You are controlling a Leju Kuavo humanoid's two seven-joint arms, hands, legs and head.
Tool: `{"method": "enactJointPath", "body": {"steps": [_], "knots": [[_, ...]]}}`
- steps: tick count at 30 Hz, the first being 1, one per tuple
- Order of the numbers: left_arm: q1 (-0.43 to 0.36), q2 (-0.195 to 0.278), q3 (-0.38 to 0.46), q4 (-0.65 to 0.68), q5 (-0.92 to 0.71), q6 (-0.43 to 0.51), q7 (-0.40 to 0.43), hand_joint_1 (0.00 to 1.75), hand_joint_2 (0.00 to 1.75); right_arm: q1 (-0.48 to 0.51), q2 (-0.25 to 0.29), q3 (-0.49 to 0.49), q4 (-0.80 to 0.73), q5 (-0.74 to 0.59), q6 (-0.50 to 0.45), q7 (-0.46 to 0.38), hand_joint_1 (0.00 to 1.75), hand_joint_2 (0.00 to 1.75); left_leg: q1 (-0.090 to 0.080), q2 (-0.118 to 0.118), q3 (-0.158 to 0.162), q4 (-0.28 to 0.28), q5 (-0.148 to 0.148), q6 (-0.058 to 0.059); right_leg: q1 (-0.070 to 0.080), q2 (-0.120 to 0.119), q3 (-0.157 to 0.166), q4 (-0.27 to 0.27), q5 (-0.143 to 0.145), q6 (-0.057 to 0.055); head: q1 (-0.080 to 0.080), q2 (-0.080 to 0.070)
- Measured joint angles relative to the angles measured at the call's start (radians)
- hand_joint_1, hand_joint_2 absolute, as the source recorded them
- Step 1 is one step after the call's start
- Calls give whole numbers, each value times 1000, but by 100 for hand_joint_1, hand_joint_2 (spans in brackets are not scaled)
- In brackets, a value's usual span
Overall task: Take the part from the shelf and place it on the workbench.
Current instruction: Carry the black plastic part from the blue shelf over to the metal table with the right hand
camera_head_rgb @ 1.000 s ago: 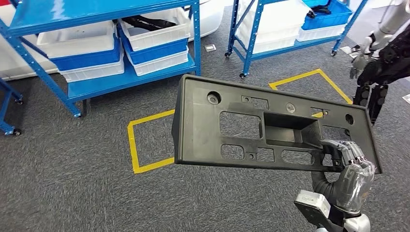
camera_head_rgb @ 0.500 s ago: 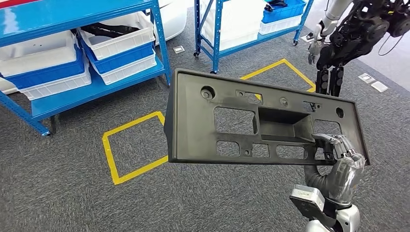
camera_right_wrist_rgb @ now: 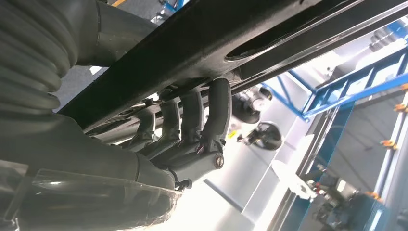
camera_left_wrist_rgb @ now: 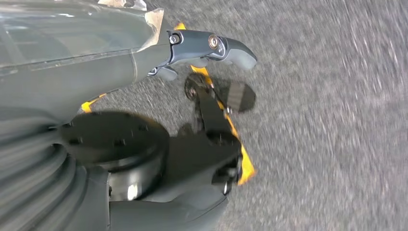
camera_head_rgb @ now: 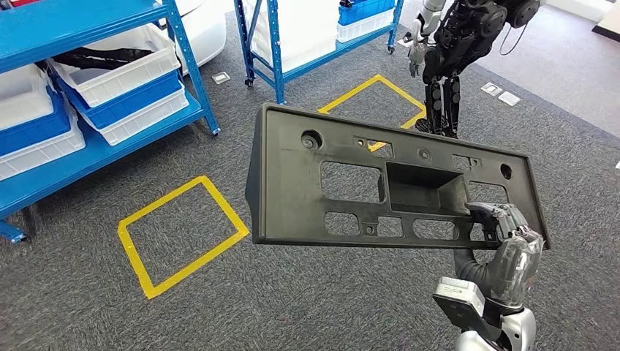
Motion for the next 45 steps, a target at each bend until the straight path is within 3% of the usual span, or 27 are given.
{"method": "enactJointPath", "body": {"steps": [1, 3, 5, 7, 9, 10, 12, 14, 16, 17, 18, 20, 22, 24, 25, 26, 28, 29, 31, 33, 34, 36, 38, 40, 42, 44, 45], "knots": [[0, 0, 0, 0, 0, 0, -1, 0, 175, 0, 2, 1, 2, 2, 2, -1, 175, 175, -2, 9, 0, 3, -2, -6, 4, -1, 2, -8, 2, -9, -1, 0], [-3, -2, 0, 0, 3, 5, -1, 0, 175, 0, 9, 5, 6, 12, 12, 0, 175, 175, 3, 20, 3, 4, -6, -16, 2, 24, -7, -5, 6, -27, -6, 0], [-5, -2, 0, 0, 8, 13, 1, 0, 175, -3, 26, 13, 11, 39, 21, 10, 175, 175, 11, -22, -13, 45, -42, -25, -2, 49, -11, -5, 12, -44, -8, 0], [-3, 0, 1, 0, 15, 23, 7, 0, 175, -8, 51, 29, 22, 74, 24, 25, 175, 175, 13, -84, -66, 167, -113, -26, 0, 72, -14, -5, 16, -57, -12, 0], [-1, 0, 5, 0, 27, 48, 9, 0, 175, -10, 71, 45, 39, 93, 28, 33, 175, 175, 11, -103, -126, 289, -157, -23, 8, 98, -16, -5, 18, -64, -13, 0], [-1, -1, 11, 0, 36, 73, 6, 0, 175, -12, 77, 53, 49, 94, 34, 33, 175, 175, 11, -105, -136, 303, -150, -19, 12, 112, -17, -5, 19, -66, -13, 0], [-2, -7, 29, 0, 60, 148, -2, 0, 175, -26, 88, 72, 73, 80, 54, 25, 175, 175, 10, -115, -98, 216, -87, -7, 16, 140, -16, -4, 21, -67, -13, 0], [-4, -16, 52, 0, 81, 250, -6, 0, 175, -54, 102, 99, 104, 53, 76, 9, 175, 175, 9, -159, -37, 85, -30, 5, 18, 165, -19, -2, 23, -64, -12, 0], [-8, -27, 73, 0, 93, 329, -7, 0, 175, -87, 117, 129, 137, 31, 90, -4, 175, 175, 4, -187, -13, 28, -16, 10, 17, 185, -27, 0, 28, -55, -13, 0], [-9, -33, 80, 0, 96, 348, -7, 0, 175, -100, 124, 141, 151, 26, 93, -6, 175, 175, 0, -180, -13, 24, -14, 11, 16, 195, -32, -1, 32, -48, -14, 0], [-11, -39, 87, 0, 97, 363, -5, 0, 175, -109, 130, 151, 164, 21, 97, -8, 175, 175, -1, -169, -12, 20, -9, 15, 14, 197, -38, -1, 35, -43, -15, 0], [-15, -50, 97, 0, 97, 400, 6, 0, 175, -128, 136, 169, 185, 6, 107, -12, 175, 175, 0, -148, -10, 7, 3, 24, 15, 163, -59, 28, 22, -38, -11, 0], [-17, -63, 103, 7, 92, 457, 43, 0, 175, -159, 140, 192, 213, -17, 132, -19, 175, 175, -1, -119, -10, 2, 8, 29, 18, 111, -112, 130, -27, -42, -5, 0], [-18, -76, 101, 31, 74, 496, 101, 0, 175, -194, 150, 223, 248, -40, 162, -25, 175, 175, -3, -84, -13, 2, 8, 31, 17, 93, -171, 255, -76, -40, -2, 0], [-19, -81, 95, 45, 62, 503, 132, 0, 175, -206, 157, 240, 265, -50, 173, -27, 175, 175, -3, -69, -14, 2, 8, 30, 17, 90, -180, 280, -82, -35, -1, 0], [-19, -84, 87, 58, 52, 505, 157, 0, 175, -216, 165, 257, 280, -58, 182, -27, 175, 175, -3, -55, -14, 3, 8, 30, 15, 85, -167, 263, -73, -27, -1, 0], [-19, -87, 72, 75, 37, 507, 186, 0, 175, -232, 180, 287, 301, -69, 191, -28, 175, 175, -4, -34, -13, 3, 5, 25, 11, 53, -85, 125, -27, -12, -1, 0], [-20, -89, 64, 82, 33, 508, 193, 0, 175, -241, 186, 298, 307, -74, 194, -28, 175, 175, -7, -26, -12, 4, 3, 21, 13, 32, -44, 56, -6, -11, -1, 0], [-22, -92, 46, 94, 26, 511, 223, 0, 175, -261, 195, 318, 318, -90, 200, -27, 175, 175, -11, -13, -10, 7, -1, 11, 17, 12, -11, -9, 12, -21, -2, 0], [-23, -98, 23, 103, 23, 513, 274, 0, 175, -279, 198, 337, 327, -111, 207, -29, 175, 175, -10, 3, -7, 5, -1, -1, 19, 32, -15, -12, 18, -35, -3, 0], [-23, -101, 12, 106, 24, 513, 295, 0, 175, -287, 199, 344, 331, -120, 210, -31, 175, 175, -7, -2, -8, 8, -7, -7, 17, 43, -15, -15, 21, -41, -4, 0], [-22, -109, -6, 111, 26, 513, 311, 0, 175, -307, 199, 352, 340, -134, 213, -38, 175, 175, 0, -46, -31, 66, -49, -17, 9, 62, -14, -20, 28, -57, -8, 0], [-22, -115, -17, 115, 35, 513, 307, 0, 175, -330, 200, 358, 350, -144, 214, -44, 175, 175, 3, -94, -92, 202, -121, -22, 8, 81, -16, -20, 31, -66, -12, 0], [-22, -117, -21, 119, 43, 513, 301, 0, 175, -346, 200, 364, 361, -149, 214, -45, 175, 175, 4, -104, -145, 307, -152, -23, 10, 104, -17, -20, 32, -68, -13, 0], [-22, -119, -24, 122, 45, 513, 299, 0, 175, -354, 199, 367, 371, -152, 214, -45, 175, 175, 7, -109, -129, 261, -103, -22, 10, 132, -16, -18, 33, -69, -13, 0], [-22, -120, -26, 125, 45, 513, 298, 0, 175, -363, 199, 370, 378, -152, 213, -45, 175, 175, 16, -150, -64, 119, -32, -23, 11, 157, -18, -11, 33, -66, -13, 0], [-22, -121, -27, 126, 45, 513, 298, 0, 175, -368, 200, 370, 381, -152, 213, -45, 175, 175, 19, -171, -40, 66, -13, -23, 12, 168, -23, -7, 34, -62, -13, 0]]}}
